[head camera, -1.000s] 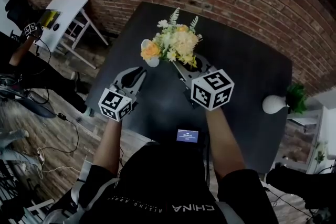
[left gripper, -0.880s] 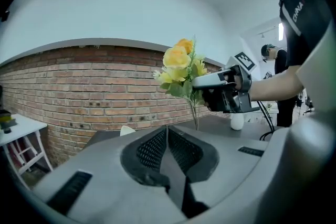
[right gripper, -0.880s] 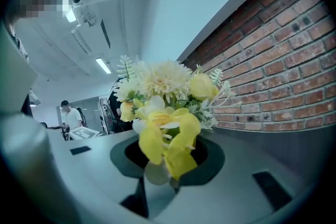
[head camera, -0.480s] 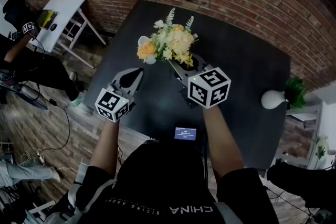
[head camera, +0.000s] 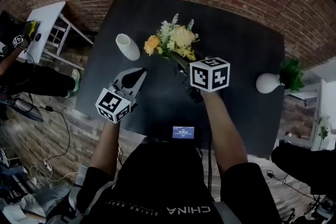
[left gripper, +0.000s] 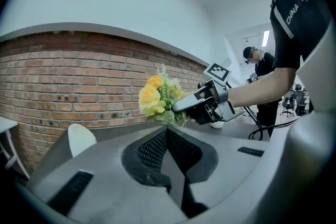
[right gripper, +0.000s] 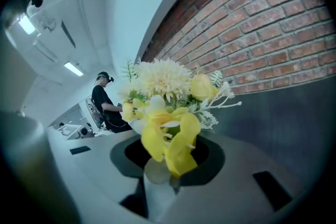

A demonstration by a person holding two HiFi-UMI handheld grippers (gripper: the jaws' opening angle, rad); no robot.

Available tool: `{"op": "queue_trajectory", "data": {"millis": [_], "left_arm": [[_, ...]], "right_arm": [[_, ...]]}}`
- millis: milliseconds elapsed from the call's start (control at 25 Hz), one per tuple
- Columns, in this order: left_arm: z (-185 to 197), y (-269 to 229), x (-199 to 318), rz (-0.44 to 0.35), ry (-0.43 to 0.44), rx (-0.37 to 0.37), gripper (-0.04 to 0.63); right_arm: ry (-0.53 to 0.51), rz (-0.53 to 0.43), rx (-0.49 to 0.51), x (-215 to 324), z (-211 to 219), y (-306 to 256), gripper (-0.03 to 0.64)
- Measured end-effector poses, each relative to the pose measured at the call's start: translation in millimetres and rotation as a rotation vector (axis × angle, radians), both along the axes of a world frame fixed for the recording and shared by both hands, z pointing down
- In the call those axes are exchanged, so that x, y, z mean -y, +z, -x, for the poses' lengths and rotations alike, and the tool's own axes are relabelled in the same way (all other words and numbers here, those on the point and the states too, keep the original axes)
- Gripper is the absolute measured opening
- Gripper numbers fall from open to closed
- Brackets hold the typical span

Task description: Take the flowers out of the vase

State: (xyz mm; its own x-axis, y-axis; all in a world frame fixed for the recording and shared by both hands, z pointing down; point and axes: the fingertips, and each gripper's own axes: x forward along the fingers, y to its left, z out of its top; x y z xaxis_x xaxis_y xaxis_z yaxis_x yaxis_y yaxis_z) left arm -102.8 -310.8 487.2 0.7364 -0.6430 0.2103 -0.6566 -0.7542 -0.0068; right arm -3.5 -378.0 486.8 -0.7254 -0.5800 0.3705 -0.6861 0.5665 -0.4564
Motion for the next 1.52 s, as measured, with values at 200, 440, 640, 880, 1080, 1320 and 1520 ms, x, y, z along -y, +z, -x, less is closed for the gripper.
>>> {"op": "queue_trajectory", "data": {"millis": [200, 440, 640, 880, 1080, 1320, 1520], "left_arm": [[-40, 16, 2, 0.035, 0.068, 0.009, 0.005], [-68, 27, 10, 0.064, 0.088, 0.002, 0.005], [-74, 39, 13, 0.092, 0.085, 0.006, 0.005], [-69, 53, 25, 0.121, 0.074, 0.016, 0.005], [-65, 58, 30, 0.13, 0.071, 0.016, 0.003], [-68, 57, 29, 0.135, 0.081, 0.013, 0.005], [-65, 52, 25, 0.12, 0.079, 0.009, 0.005]], "right_arm": [[0.076, 0.205, 0.051, 13, -37, 55, 0.12], [0.136, 0.404, 0.102, 27, -61, 114, 0.12], [0.165, 0.54, 0.144, 36, -68, 152, 0.12], [0.177, 0.629, 0.141, 50, -69, 180, 0.121], [0.178, 0.63, 0.132, 50, -64, 188, 0.121], [0.2, 0.594, 0.109, 52, -68, 189, 0.124], [0.206, 0.531, 0.049, 53, -73, 181, 0.235]]}}
